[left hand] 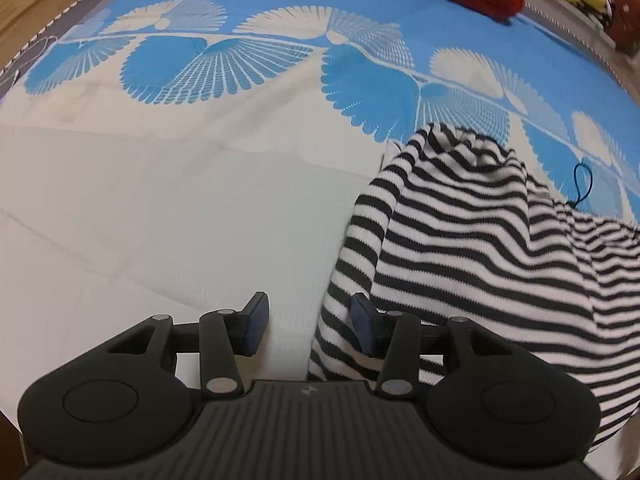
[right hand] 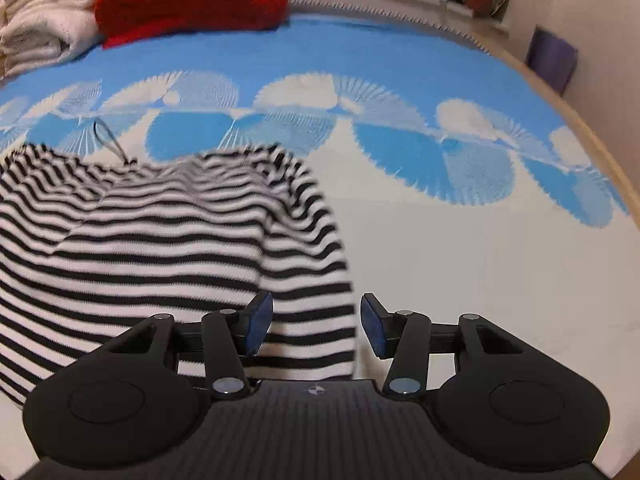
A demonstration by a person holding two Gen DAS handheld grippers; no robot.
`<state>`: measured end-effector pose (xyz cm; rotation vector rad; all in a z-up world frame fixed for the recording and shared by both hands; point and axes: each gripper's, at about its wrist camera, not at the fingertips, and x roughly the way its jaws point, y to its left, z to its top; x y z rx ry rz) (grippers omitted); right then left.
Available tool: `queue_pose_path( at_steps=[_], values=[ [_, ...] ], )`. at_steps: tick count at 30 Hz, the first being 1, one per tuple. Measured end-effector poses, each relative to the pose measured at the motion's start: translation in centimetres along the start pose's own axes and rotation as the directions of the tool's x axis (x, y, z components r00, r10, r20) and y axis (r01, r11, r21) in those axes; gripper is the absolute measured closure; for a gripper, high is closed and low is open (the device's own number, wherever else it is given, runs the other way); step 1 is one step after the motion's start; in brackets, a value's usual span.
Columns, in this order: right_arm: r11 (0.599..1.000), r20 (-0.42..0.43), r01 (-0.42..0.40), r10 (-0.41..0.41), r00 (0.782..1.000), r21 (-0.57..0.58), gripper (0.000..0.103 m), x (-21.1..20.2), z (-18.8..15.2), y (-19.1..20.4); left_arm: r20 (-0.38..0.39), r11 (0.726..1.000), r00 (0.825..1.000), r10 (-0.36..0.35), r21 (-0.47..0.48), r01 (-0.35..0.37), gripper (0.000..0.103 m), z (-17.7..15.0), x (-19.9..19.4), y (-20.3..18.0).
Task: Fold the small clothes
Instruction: 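Open both grippers and withdraw them from the folded garment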
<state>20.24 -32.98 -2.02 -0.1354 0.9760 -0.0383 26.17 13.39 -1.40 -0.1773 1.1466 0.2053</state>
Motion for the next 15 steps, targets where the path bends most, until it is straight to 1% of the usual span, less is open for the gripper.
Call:
queue_pose_path(
  at_steps=[2,3,4,5,8,10,12,13,14,15],
  values=[
    [0.998,-0.103,0.028,-0.033,0.994,-0.048,0.052,1.7,-0.6,1.0,0.004,1.000,1.000,-0.008,-0.009,0.008,0.053,0.1,0.1,0.3],
    [0.995,-0.135,0.054,-0.065,0.989,-0.078,0.052,2.3,-0.8,1.4,0.008,1.000,1.000,-0.007,-0.006,0.007,0.053,0.1,0.0,0.3],
    [0.992,-0.132,0.078,-0.090,0.987,-0.094,0.052,2.5,-0.7,1.7,0.012,1.000,1.000,-0.005,-0.003,0.005,0.053,0.1,-0.1,0.3],
    [0.993,-0.113,0.082,-0.091,0.989,-0.085,0.052,2.3,-0.4,1.7,0.017,1.000,1.000,-0.003,0.001,0.003,0.053,0.1,-0.1,0.4],
    [0.997,-0.034,0.073,-0.073,0.997,-0.015,0.052,1.2,0.6,1.4,0.027,1.000,1.000,0.001,0.005,-0.001,0.053,0.3,-0.4,0.8],
    [0.998,0.040,0.065,-0.066,0.997,0.009,0.052,0.3,1.4,1.6,0.037,1.000,0.999,-0.002,-0.006,0.002,0.053,0.6,-0.8,1.3],
    [0.999,0.088,0.038,-0.040,0.995,0.027,0.052,0.0,2.2,1.9,0.049,1.000,0.999,-0.004,-0.016,0.005,0.053,0.9,-1.4,1.9],
    [0.999,0.088,0.019,-0.022,0.996,0.034,0.052,0.3,2.5,2.1,0.053,1.000,0.999,-0.006,-0.018,0.007,0.053,0.9,-1.7,2.1],
    [0.999,0.063,0.002,-0.005,0.998,0.034,0.052,0.9,2.6,2.4,0.057,1.000,0.998,-0.008,-0.019,0.009,0.053,1.0,-2.0,2.2],
    [1.000,0.000,-0.014,0.014,1.000,0.026,0.052,2.0,2.5,2.8,0.061,1.000,0.998,-0.010,-0.020,0.011,0.053,1.1,-2.4,2.5]
  ],
)
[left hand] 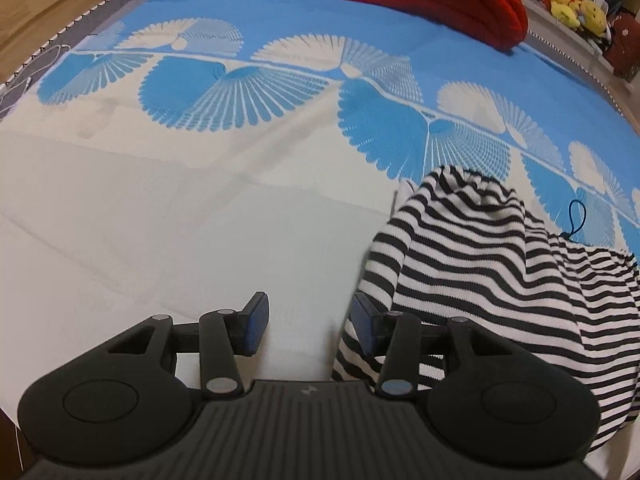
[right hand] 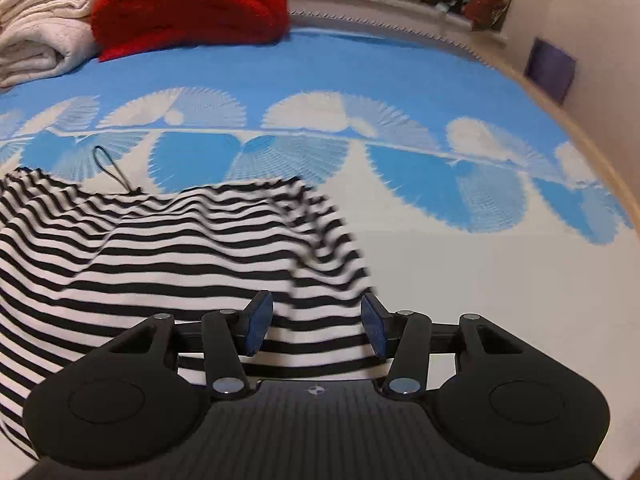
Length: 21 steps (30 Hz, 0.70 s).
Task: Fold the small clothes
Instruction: 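Open both grippers and withdraw them from the folded garment, then move the right gripper to the striped garment's edge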
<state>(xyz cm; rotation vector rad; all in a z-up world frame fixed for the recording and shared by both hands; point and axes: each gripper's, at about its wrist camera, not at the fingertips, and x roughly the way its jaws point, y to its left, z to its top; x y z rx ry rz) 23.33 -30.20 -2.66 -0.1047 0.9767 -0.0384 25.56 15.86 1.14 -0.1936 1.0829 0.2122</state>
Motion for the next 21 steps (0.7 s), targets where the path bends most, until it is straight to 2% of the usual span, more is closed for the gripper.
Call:
queue_pose_path(
  at_steps=[2,3,7,11,17,19,21],
  values=[
    [0.999,-0.107,0.020,-0.024,0.994,-0.042,0.052,1.6,-0.6,0.9,0.021,1.000,1.000,-0.002,0.000,0.002,0.052,0.2,-1.0,0.5],
    [0.997,-0.099,0.039,-0.046,0.994,-0.067,0.052,1.5,-0.6,1.4,0.028,1.000,1.000,0.002,0.000,-0.002,0.052,0.2,-1.4,0.8],
    [0.999,-0.003,0.040,-0.040,0.999,-0.015,0.052,-0.6,0.2,1.6,0.053,1.000,0.999,0.006,-0.028,-0.005,0.052,0.4,-3.5,2.4],
    [0.999,0.110,0.047,-0.049,0.993,0.020,0.052,-3.6,0.7,2.1,0.079,0.999,0.997,0.007,-0.044,-0.004,0.052,-0.2,-5.7,3.8],
    [0.995,0.278,0.012,-0.040,0.960,0.100,0.052,-8.8,1.3,2.7,0.119,0.998,0.993,0.023,-0.059,-0.016,0.052,-1.5,-8.7,6.0],
    [0.990,0.322,-0.004,-0.041,0.946,0.139,0.052,-10.5,1.3,2.3,0.156,0.997,0.987,0.041,-0.075,-0.029,0.053,-1.8,-10.2,6.8],
    [0.984,0.343,-0.026,-0.037,0.938,0.177,0.053,-11.7,1.3,1.7,0.195,0.998,0.980,0.040,-0.048,-0.031,0.053,-1.9,-12.1,7.1]
  ],
)
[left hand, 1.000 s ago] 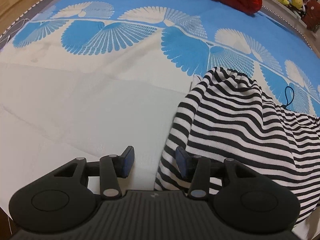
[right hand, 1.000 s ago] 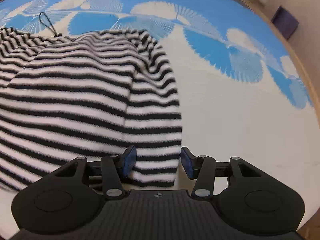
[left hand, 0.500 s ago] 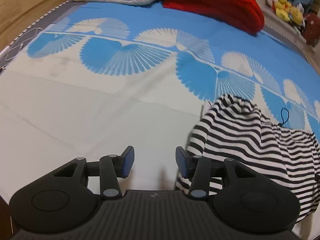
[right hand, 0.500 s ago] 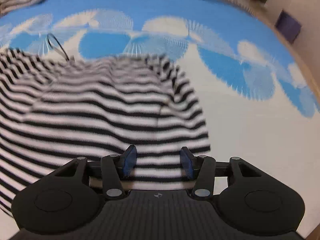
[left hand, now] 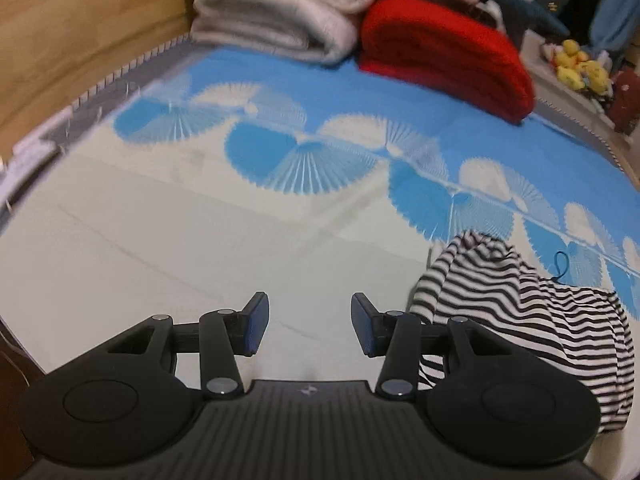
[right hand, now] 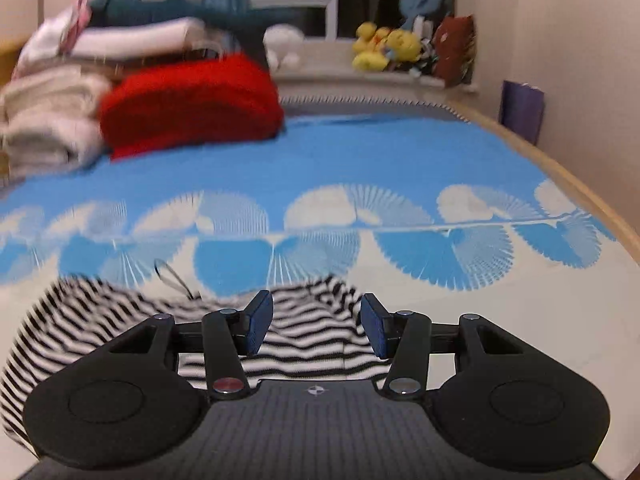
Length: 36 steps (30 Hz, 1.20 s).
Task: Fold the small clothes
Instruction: 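Move the right gripper to the striped garment's edge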
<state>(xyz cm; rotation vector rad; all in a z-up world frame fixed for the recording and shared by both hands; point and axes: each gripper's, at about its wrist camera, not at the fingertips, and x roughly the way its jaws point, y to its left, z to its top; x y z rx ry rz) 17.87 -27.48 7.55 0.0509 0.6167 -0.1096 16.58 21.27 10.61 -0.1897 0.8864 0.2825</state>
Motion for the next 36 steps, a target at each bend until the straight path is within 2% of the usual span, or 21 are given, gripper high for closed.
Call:
queue_pose_path(
  at_steps=[2,3,4,5,6,8,9,11,13,16,18,22,25,27,30,32,33,36],
  values=[
    [0.999,0.007,-0.019,0.018,1.000,0.049,0.056,-0.8,0.3,-0.6,0.057,0.999,0.998,-0.014,0.043,0.011,0.053,0.4,-2.1,0.1],
    [0.997,0.004,-0.040,0.040,0.999,0.062,0.068,-1.0,0.3,-0.6,0.082,0.998,0.996,-0.025,0.057,0.020,0.053,0.4,-2.9,0.1],
    [0.995,-0.006,-0.073,0.074,0.997,0.068,0.074,-1.2,0.2,-0.3,0.104,0.998,0.994,-0.041,0.053,0.036,0.053,0.2,-3.4,0.3],
    [0.992,-0.015,-0.106,0.108,0.994,0.070,0.081,-1.4,0.0,0.3,0.118,0.998,0.991,-0.056,0.033,0.052,0.053,-0.1,-3.5,0.6],
    [0.987,-0.026,-0.145,0.147,0.989,0.071,0.081,-1.7,-0.3,1.2,0.116,0.998,0.991,-0.070,0.002,0.070,0.053,-0.8,-3.2,1.0],
    [0.966,-0.046,-0.256,0.257,0.965,0.014,0.081,-2.4,-1.4,4.6,0.016,0.988,0.995,-0.100,-0.117,0.101,0.055,-1.2,-1.8,2.2],
    [0.953,-0.052,-0.302,0.300,0.953,-0.039,0.081,-2.9,-2.0,6.5,0.026,0.975,0.992,-0.122,-0.182,0.125,0.055,-1.0,-1.7,3.2],
    [0.899,-0.089,-0.407,0.398,0.913,-0.162,0.081,-3.9,-3.9,11.2,0.056,0.973,0.994,-0.095,-0.206,0.105,0.055,-0.5,-2.0,3.9],
    [0.823,-0.154,-0.517,0.493,0.856,-0.236,0.081,-4.4,-6.0,15.6,0.039,0.972,0.996,-0.075,-0.222,0.082,0.055,-0.2,-1.5,4.2],
    [0.713,-0.264,-0.631,0.574,0.775,-0.304,0.081,-4.2,-8.8,20.8,0.001,0.970,0.997,-0.083,-0.228,0.081,0.055,-0.1,-0.5,4.3],
    [0.667,-0.316,-0.660,0.580,0.751,-0.344,0.081,-3.5,-10.3,23.5,0.008,0.974,0.998,-0.068,-0.215,0.068,0.055,-0.1,-0.5,4.2],
    [0.623,-0.370,-0.667,0.555,0.745,-0.409,0.081,-1.9,-12.6,27.3,-0.006,0.973,0.997,-0.071,-0.220,0.068,0.055,-0.3,-0.1,4.8],
    [0.615,-0.411,-0.664,0.522,0.747,-0.426,0.080,-0.2,-13.9,29.0,-0.015,0.976,0.997,-0.073,-0.207,0.068,0.055,-0.3,0.0,4.6],
    [0.620,-0.456,-0.670,0.498,0.738,-0.408,0.074,1.4,-14.7,29.7,-0.017,0.978,0.997,-0.074,-0.194,0.070,0.054,-0.3,0.1,4.3],
    [0.625,-0.481,-0.659,0.462,0.745,-0.419,0.066,2.9,-16.0,30.4,-0.015,0.980,0.997,-0.078,-0.184,0.074,0.054,-0.2,0.1,3.9],
    [0.607,-0.471,-0.655,0.461,0.752,-0.451,0.063,3.2,-16.4,30.6,-0.016,0.981,0.997,-0.082,-0.178,0.078,0.054,-0.1,0.1,3.6],
    [0.595,-0.475,-0.659,0.462,0.749,-0.460,0.059,3.1,-16.5,30.8,-0.015,0.981,0.996,-0.087,-0.175,0.083,0.054,-0.1,0.2,3.5],
    [0.563,-0.479,-0.658,0.454,0.752,-0.500,0.055,2.6,-17.0,31.2,-0.007,0.980,0.995,-0.104,-0.169,0.101,0.054,0.0,0.0,3.1]
  ],
)
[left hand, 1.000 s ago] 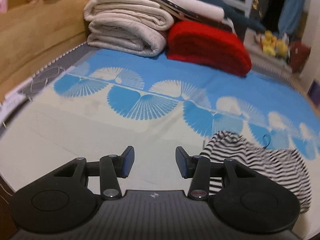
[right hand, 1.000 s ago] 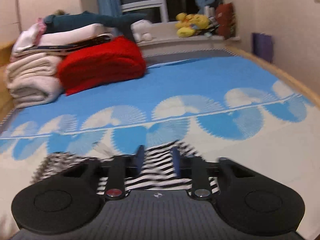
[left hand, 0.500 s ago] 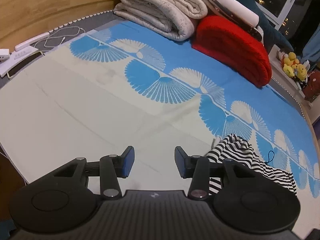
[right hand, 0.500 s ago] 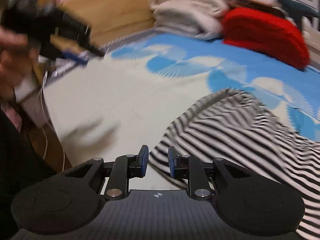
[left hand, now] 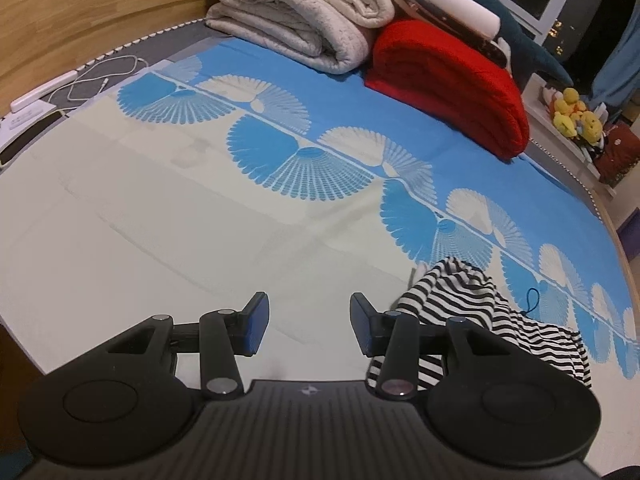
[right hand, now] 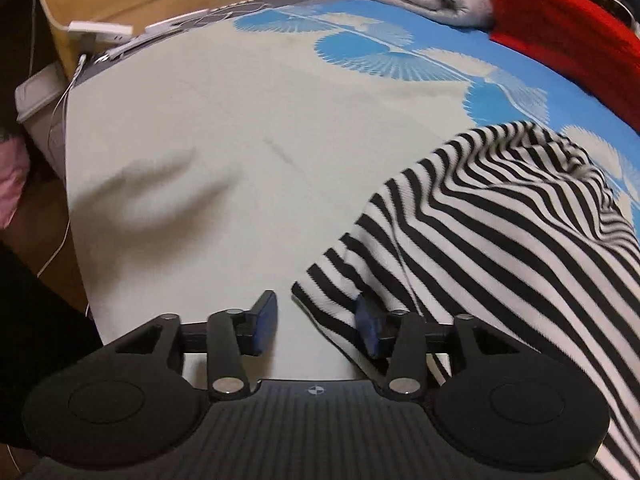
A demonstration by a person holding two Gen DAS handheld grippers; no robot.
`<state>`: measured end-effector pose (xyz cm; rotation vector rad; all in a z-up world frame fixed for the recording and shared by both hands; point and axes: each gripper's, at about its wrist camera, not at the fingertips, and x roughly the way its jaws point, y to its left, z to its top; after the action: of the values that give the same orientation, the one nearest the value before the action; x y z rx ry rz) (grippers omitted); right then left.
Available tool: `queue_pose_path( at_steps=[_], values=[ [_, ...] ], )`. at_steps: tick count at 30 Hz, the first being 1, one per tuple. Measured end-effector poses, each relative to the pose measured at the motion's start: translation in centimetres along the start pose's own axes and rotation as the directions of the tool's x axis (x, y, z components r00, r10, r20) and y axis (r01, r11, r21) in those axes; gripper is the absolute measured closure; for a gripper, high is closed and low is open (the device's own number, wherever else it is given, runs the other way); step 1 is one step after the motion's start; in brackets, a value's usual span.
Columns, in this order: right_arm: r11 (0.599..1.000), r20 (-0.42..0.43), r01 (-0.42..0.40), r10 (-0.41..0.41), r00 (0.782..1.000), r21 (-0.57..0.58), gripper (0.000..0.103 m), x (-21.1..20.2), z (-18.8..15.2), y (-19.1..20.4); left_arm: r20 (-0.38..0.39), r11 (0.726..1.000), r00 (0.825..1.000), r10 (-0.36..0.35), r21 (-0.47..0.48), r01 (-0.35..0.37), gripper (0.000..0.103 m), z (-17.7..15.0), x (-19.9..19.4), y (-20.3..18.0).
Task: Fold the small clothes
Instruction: 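Move the right gripper to the striped garment's edge, then grasp the striped garment edge with the right gripper and lift it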
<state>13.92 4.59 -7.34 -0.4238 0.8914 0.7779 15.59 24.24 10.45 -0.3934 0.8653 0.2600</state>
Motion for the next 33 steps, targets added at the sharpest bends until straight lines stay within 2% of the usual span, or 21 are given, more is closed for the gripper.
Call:
queue_pose_path(
  at_steps=[9,16,19,20,22,24,28,33],
  values=[
    [0.963,0.030,0.150,-0.146,0.989,-0.226,0.055,-0.3,-0.9,2.6,-0.004,1.000,1.000,-0.023,0.004,0.023,0.054,0.0,0.1,-0.5],
    [0.940,0.041,0.188,-0.184,0.982,-0.285,0.055,0.2,-1.3,3.1,-0.003,1.000,1.000,-0.025,-0.001,0.025,0.054,0.0,-0.1,-0.4],
    [0.939,0.048,0.201,-0.195,0.980,-0.278,0.065,0.5,-1.2,2.9,-0.006,1.000,1.000,-0.023,0.004,0.023,0.054,0.0,0.0,-0.5],
    [0.936,0.049,0.212,-0.207,0.977,-0.280,0.074,0.6,-1.1,2.7,-0.007,1.000,1.000,-0.023,0.003,0.023,0.054,0.0,0.0,-0.5],
    [0.934,0.056,0.216,-0.208,0.976,-0.286,0.077,0.8,-1.1,2.4,-0.011,1.000,1.000,-0.024,0.000,0.024,0.054,0.0,0.0,-0.4],
    [0.930,0.064,0.223,-0.213,0.975,-0.294,0.089,0.6,-1.1,2.4,-0.014,1.000,1.000,-0.027,-0.001,0.027,0.054,0.0,0.0,-0.5],
    [0.946,0.080,0.217,-0.204,0.976,-0.239,0.094,-0.1,-0.4,1.8,-0.014,1.000,0.999,-0.029,0.000,0.029,0.054,0.0,-0.1,-0.5],
    [0.962,0.153,0.225,-0.201,0.967,-0.156,0.096,-2.0,0.3,2.0,-0.023,1.000,1.000,-0.019,-0.009,0.019,0.054,0.0,0.1,-0.4]
  ],
)
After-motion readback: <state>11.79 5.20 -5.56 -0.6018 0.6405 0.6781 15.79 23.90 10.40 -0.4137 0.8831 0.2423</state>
